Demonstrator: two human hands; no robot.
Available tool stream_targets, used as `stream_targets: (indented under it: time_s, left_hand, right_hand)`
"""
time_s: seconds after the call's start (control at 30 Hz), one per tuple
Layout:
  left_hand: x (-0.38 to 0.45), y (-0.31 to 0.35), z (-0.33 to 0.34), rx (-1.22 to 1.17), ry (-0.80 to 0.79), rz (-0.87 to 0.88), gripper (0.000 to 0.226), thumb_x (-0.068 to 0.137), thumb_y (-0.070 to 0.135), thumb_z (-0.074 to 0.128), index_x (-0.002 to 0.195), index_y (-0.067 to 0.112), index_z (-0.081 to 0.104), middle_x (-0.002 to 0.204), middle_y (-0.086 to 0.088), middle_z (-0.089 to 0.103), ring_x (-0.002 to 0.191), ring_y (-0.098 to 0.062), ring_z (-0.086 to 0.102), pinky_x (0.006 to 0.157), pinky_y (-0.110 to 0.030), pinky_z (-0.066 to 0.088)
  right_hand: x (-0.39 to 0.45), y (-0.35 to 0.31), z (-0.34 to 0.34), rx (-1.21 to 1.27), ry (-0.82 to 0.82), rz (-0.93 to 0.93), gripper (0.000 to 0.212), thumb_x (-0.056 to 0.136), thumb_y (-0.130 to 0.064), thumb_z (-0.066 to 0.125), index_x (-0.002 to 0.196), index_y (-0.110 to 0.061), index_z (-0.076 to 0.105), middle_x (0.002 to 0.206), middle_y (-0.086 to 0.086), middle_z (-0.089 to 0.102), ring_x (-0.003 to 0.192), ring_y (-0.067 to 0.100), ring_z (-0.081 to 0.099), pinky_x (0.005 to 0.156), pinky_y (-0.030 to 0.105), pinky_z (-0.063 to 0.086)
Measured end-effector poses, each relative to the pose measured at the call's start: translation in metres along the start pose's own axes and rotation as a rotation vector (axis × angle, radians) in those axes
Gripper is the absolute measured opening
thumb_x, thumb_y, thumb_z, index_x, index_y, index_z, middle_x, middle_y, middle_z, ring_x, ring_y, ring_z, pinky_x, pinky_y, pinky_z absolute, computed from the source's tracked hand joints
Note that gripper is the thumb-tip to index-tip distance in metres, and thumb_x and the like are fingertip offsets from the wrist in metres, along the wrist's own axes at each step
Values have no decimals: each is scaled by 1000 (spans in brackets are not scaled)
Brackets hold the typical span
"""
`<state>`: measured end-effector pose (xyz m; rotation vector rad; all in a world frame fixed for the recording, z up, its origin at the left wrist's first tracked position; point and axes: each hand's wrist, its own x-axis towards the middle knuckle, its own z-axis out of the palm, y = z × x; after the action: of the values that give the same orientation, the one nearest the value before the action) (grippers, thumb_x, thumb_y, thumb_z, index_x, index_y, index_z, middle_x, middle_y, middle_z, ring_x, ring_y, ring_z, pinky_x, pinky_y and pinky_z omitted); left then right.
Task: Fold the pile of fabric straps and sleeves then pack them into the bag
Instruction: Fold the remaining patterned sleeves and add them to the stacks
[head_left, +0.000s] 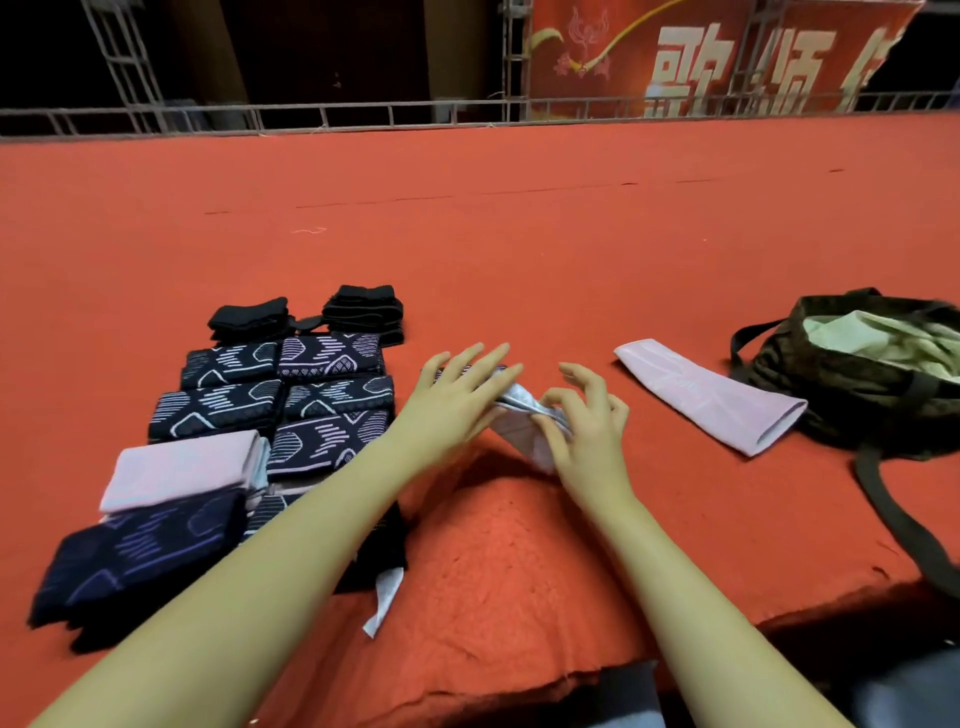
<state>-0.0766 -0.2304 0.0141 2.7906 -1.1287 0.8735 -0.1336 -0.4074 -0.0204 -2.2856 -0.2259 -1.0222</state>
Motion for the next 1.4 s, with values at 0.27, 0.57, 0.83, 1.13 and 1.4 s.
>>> stream_targets:
  time_s: [0.27, 0.57, 0.83, 1.13, 1.4]
  left_hand:
    - [0, -26, -5, -208, 228, 24, 23, 86, 32, 51, 88, 21, 71, 110, 4, 68, 116, -23, 45, 83, -34, 21]
    - [16, -63, 14, -100, 346, -107, 19, 85, 31, 58, 81, 22, 74, 118, 1, 67, 113, -24, 45, 82, -35, 22]
    - [20, -81, 57, -31, 246, -25, 23, 83, 25, 54, 71, 16, 71, 114, -4, 68, 106, -25, 50, 80, -37, 27]
    - [19, -67, 54, 8, -374, -101, 29, 93, 41, 50, 110, 17, 53, 120, 4, 58, 110, -21, 55, 92, -31, 31]
    - [15, -31, 40, -63, -175, -86, 57, 71, 30, 75, 123, 10, 62, 121, -15, 63, 107, -34, 62, 88, -44, 49]
  right_hand:
    - [26, -5, 14, -69, 28, -104, 17, 82, -27, 56, 91, -17, 66, 115, 3, 61, 107, 15, 49, 85, 30, 21]
    - [80, 4, 58, -175, 17, -132, 24, 80, -38, 56, 91, -25, 73, 103, -9, 68, 100, 18, 47, 78, 26, 10]
    - [89, 33, 92, -239, -28, -253, 20, 81, -32, 57, 85, -25, 74, 112, -2, 68, 102, 21, 44, 82, 34, 19]
    - [55, 51, 89, -261, -458, -101, 28, 91, -37, 58, 118, -32, 66, 137, -10, 54, 130, 13, 45, 97, 35, 9]
    - [26, 57, 54, -166, -315, 119, 43, 90, -29, 50, 133, -25, 54, 143, -6, 46, 129, 14, 40, 93, 23, 11]
